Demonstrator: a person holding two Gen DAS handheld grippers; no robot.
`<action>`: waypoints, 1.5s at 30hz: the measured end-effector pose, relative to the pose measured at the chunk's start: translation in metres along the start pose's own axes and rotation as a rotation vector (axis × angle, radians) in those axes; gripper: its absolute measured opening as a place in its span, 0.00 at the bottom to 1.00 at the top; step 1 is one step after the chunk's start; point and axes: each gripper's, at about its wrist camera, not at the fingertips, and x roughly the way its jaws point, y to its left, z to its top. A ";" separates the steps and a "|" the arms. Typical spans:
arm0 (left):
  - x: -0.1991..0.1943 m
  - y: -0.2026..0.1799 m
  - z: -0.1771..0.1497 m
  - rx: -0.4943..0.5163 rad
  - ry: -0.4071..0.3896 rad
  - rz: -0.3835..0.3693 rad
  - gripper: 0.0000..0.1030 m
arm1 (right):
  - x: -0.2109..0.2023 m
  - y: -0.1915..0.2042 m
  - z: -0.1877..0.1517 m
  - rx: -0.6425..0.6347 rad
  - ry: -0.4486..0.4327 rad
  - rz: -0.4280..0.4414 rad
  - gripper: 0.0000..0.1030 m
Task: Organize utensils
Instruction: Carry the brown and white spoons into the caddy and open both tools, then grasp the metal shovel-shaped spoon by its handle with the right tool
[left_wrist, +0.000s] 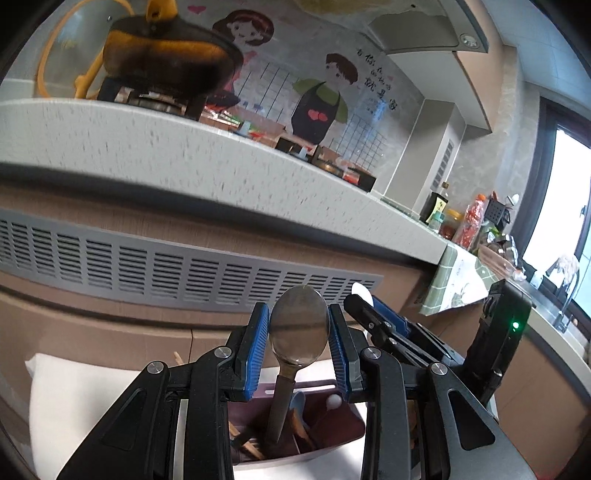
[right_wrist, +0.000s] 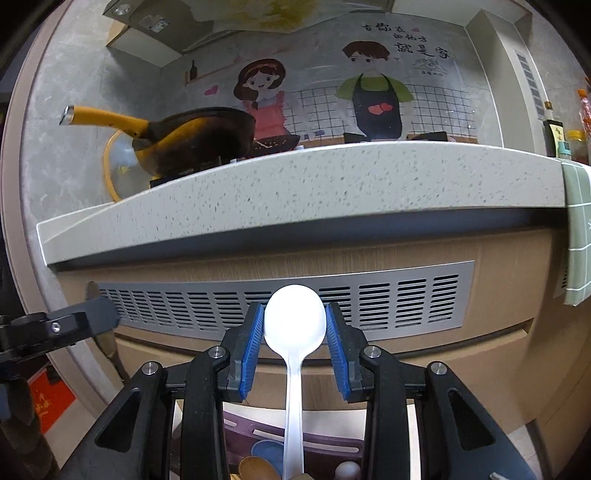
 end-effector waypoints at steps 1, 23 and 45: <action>0.003 0.002 -0.002 -0.003 0.003 0.001 0.32 | 0.002 0.001 -0.002 -0.009 -0.004 -0.003 0.30; -0.038 0.005 -0.061 -0.103 -0.005 0.081 0.53 | -0.033 -0.027 -0.027 -0.035 0.248 -0.005 0.38; -0.088 -0.015 -0.251 0.008 0.357 0.247 0.60 | -0.205 -0.058 -0.218 0.039 0.687 -0.161 0.38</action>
